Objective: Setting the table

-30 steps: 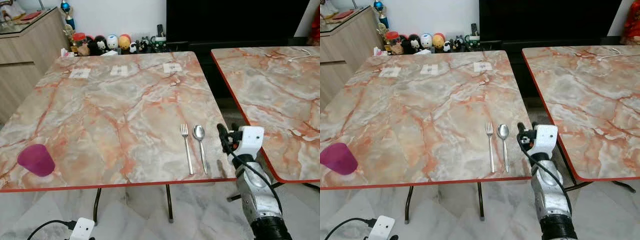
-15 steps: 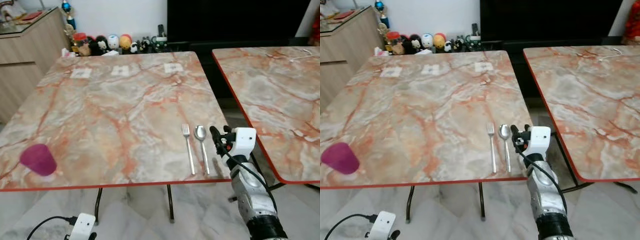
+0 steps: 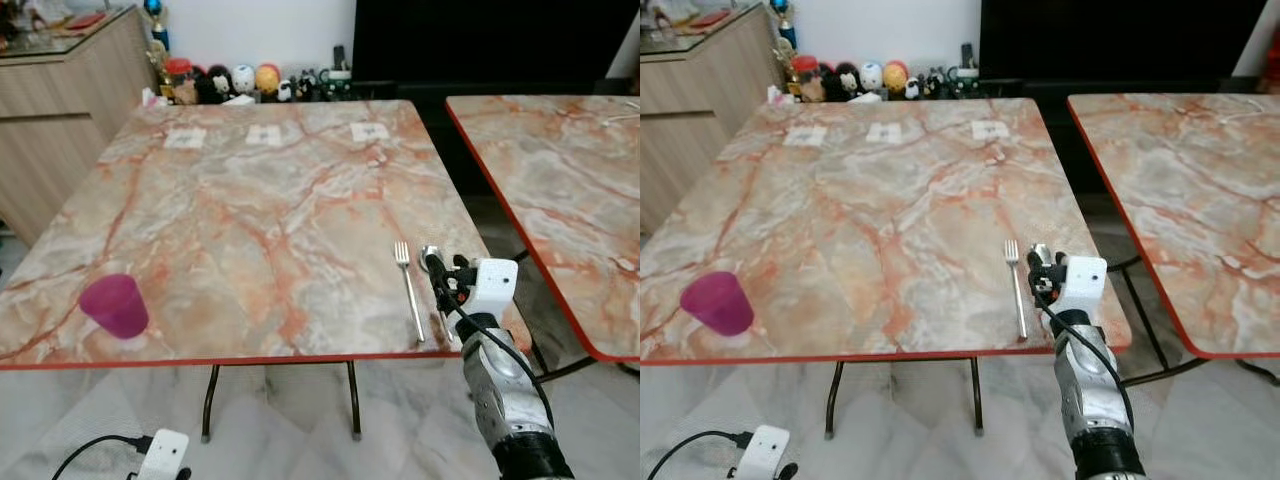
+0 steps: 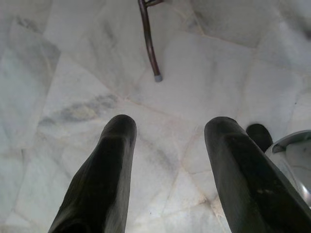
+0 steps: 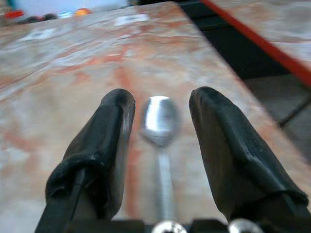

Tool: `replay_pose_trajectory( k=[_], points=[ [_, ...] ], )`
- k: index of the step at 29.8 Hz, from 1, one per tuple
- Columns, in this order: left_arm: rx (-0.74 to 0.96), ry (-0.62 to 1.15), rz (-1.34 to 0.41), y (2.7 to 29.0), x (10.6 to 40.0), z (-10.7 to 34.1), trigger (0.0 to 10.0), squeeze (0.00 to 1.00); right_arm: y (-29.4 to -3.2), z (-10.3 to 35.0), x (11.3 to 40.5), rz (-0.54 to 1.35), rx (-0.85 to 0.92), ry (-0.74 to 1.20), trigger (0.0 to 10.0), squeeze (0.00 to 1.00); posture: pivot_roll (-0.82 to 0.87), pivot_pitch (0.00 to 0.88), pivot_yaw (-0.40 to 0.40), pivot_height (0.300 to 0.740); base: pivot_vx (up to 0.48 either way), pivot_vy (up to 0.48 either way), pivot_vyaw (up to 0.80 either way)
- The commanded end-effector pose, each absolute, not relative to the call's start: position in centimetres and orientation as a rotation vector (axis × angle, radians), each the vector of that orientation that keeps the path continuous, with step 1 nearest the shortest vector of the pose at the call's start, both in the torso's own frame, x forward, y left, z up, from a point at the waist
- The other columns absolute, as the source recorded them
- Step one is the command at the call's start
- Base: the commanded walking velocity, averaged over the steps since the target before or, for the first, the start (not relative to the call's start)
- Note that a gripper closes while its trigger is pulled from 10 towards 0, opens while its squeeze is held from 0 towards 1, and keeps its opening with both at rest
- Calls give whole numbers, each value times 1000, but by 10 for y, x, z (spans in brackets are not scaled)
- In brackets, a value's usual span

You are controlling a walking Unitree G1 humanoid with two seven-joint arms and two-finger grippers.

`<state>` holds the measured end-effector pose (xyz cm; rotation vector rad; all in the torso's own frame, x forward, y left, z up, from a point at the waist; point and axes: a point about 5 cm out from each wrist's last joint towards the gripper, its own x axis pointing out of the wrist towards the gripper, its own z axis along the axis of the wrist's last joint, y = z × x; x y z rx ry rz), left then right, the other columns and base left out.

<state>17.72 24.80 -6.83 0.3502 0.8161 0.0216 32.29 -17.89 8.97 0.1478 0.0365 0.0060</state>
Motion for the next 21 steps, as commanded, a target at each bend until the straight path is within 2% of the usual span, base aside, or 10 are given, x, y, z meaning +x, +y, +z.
replay_pose_trajectory(
  k=[1, 7, 12, 21],
  points=[
    [355, 822, 16, 249, 174, -69, 10000, 0, -188, 86, 325, -59, 166, 73, 10000, 0, 56, 2, 20, 740, 0, 0, 0],
    [357, 823, 15, 249, 174, -70, 10000, 0, -190, 80, 328, -71, 214, 141, 10000, 0, 56, 2, 20, 740, 0, 0, 0],
    [358, 821, 10, 248, 175, -69, 10000, 0, -179, 81, 341, -7, 259, 192, 10000, 0, 61, 0, 22, 740, 0, 0, 0],
    [355, 818, 14, 248, 177, -68, 10000, 0, -170, 84, 354, 51, 228, 260, 10000, 0, 66, 0, 20, 740, 0, 0, 0]
  ],
)
